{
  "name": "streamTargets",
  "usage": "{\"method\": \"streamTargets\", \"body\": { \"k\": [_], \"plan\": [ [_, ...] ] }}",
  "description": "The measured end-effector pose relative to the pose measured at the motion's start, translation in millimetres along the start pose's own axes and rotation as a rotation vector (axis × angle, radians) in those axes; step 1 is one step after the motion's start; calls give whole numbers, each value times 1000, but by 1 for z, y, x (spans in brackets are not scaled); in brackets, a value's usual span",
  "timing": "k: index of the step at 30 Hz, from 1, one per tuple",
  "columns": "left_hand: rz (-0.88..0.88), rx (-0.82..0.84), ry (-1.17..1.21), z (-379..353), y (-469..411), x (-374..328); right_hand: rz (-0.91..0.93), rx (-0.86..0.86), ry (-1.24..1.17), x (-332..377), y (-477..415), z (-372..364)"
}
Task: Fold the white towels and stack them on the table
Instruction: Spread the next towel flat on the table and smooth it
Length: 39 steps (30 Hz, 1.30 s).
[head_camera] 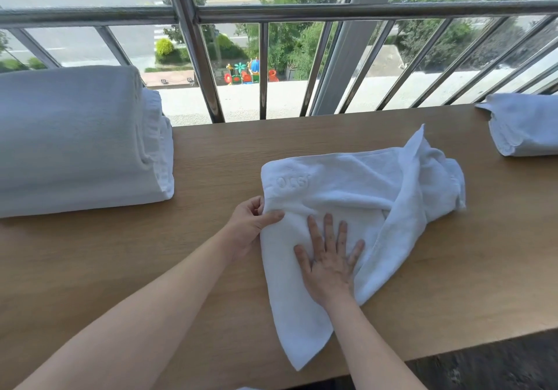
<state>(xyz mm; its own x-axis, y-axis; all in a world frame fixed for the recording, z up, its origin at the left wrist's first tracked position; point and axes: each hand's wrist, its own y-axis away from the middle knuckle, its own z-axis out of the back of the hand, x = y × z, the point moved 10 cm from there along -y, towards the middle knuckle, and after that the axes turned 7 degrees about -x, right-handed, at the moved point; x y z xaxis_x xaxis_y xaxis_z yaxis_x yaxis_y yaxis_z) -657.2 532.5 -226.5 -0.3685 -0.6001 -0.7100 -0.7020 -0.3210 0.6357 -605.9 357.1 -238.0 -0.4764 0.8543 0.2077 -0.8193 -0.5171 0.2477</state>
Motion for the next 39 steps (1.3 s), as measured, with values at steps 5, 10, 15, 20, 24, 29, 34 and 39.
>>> {"method": "streamTargets", "body": {
  "k": [5, 10, 15, 20, 24, 29, 34, 39],
  "plan": [
    [-28, -40, -35, 10, 0, -8, -3, 18, 31, 1, 0, -3],
    [52, -64, -66, 12, -3, -10, -21, 25, 12, 3, 0, -3],
    [2, -110, -162, 28, -7, -22, -8, 46, 47, 0, -1, -5],
    [-209, -207, -263, 49, -7, -43, -14, 53, 75, 3, 0, -7],
    [-208, -74, -179, 35, -7, -44, -26, 56, 68, 7, 0, -5],
    [-30, 112, -19, 10, -2, -35, -19, 75, 84, 6, 0, -4],
    [-263, -281, -330, 54, -4, -65, -19, 85, 110, 4, 0, -5],
    [-403, -504, -833, 87, 8, -77, -78, 66, 86, 14, -4, -4]
  ]
}}
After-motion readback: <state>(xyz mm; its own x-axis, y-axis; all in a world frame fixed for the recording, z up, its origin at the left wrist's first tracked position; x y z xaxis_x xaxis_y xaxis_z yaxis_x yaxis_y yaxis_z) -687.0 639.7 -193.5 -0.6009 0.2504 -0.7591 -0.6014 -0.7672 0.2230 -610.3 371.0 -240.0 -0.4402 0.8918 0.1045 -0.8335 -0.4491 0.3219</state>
